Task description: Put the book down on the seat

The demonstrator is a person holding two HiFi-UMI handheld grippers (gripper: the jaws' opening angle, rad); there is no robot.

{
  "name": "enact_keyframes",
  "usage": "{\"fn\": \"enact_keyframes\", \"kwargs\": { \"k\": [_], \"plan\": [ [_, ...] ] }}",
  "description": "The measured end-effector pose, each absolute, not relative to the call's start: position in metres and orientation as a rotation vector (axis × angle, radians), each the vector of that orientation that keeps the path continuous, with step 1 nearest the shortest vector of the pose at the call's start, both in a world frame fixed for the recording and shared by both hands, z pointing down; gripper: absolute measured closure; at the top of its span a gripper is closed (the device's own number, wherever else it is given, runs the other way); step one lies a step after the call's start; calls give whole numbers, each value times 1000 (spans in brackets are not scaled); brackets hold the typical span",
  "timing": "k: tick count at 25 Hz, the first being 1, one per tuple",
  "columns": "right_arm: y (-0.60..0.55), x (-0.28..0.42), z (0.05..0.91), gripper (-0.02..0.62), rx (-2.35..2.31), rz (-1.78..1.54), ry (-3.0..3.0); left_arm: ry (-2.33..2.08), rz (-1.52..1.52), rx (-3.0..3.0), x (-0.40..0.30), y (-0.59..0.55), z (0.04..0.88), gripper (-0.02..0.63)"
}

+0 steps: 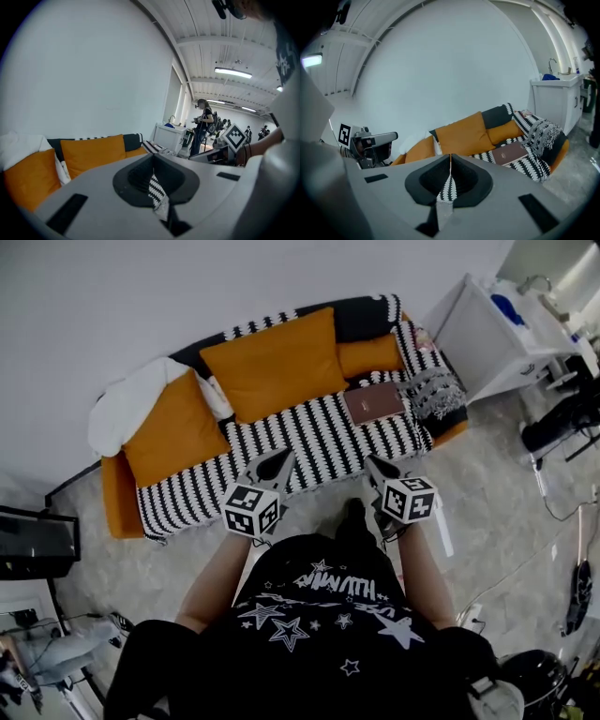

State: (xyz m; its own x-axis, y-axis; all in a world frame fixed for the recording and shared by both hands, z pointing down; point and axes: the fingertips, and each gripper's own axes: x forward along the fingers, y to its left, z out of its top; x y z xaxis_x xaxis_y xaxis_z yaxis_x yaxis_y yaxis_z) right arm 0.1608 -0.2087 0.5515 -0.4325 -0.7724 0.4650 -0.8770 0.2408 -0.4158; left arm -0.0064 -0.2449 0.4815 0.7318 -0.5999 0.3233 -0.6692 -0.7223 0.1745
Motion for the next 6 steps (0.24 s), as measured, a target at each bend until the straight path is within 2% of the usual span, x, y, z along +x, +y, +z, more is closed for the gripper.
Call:
{"fn": "enact_keyframes", "kwargs": {
  "k": [6],
  "plan": [
    [-200,137,550,566,1582,958,-2347,-1028,323,2658,-35,-239,474,597]
  ]
}}
